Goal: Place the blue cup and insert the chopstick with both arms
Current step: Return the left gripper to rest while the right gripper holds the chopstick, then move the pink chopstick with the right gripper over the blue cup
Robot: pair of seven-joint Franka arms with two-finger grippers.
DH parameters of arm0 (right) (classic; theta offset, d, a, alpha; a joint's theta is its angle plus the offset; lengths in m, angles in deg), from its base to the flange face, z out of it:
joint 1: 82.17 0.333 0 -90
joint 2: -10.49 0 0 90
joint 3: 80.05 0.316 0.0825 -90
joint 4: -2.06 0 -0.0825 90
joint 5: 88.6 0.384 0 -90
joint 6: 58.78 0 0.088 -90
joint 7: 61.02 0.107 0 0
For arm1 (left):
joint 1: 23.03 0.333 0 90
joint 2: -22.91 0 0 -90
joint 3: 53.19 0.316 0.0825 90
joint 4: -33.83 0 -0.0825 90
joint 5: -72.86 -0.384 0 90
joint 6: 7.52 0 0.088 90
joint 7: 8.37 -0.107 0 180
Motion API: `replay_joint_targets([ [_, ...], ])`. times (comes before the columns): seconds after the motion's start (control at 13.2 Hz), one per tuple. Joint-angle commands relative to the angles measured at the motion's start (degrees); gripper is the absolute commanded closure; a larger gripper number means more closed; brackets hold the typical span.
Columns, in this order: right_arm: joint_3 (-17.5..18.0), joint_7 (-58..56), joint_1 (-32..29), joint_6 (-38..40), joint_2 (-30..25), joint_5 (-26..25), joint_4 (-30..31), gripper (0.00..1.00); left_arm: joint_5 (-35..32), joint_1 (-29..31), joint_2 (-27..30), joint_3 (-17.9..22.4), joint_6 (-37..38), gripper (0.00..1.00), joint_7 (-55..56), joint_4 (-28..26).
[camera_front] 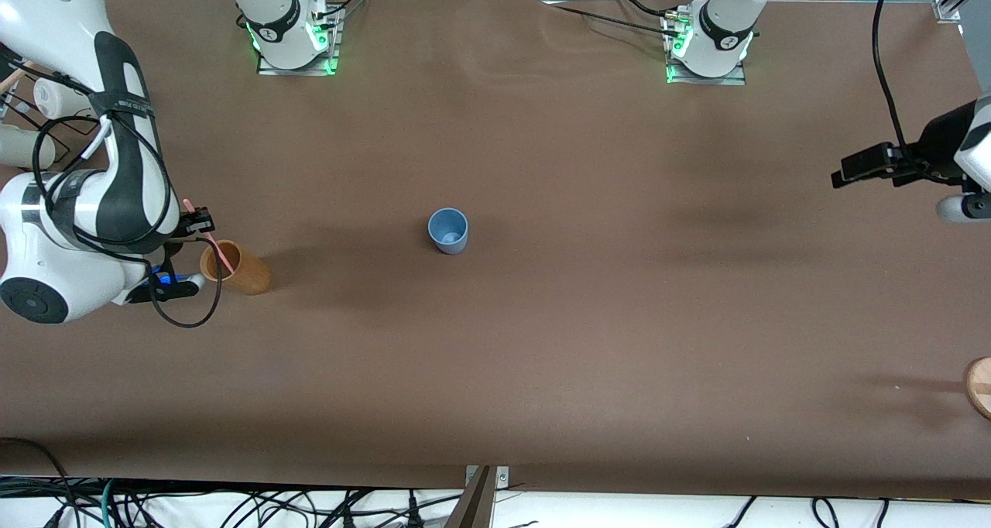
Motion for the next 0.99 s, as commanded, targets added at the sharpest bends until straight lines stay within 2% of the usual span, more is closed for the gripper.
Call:
replay_joint_targets([
  [0.0,0.34,-0.58,-0.05,4.0,0.64,0.71,-4.4,1.0,-5.47,-0.28,2.6,-1.79,0.16,0.0,-1.83,-2.63],
  [0.08,0.34,-0.58,0.29,5.49,0.47,0.71,-5.8,1.0,-7.68,-0.2,2.52,-3.54,0.34,0.0,-2.09,-2.55],
  [0.53,0.34,1.7,3.19,14.81,-0.32,0.62,-11.87,1.0,-7.61,-0.37,1.2,-3.91,0.25,0.0,-2.09,-1.58],
  [0.91,0.87,3.46,11.79,17.81,-1.46,0.71,-15.48,1.0,-7.35,-0.11,0.41,-3.82,0.25,0.0,-2.18,-0.79],
])
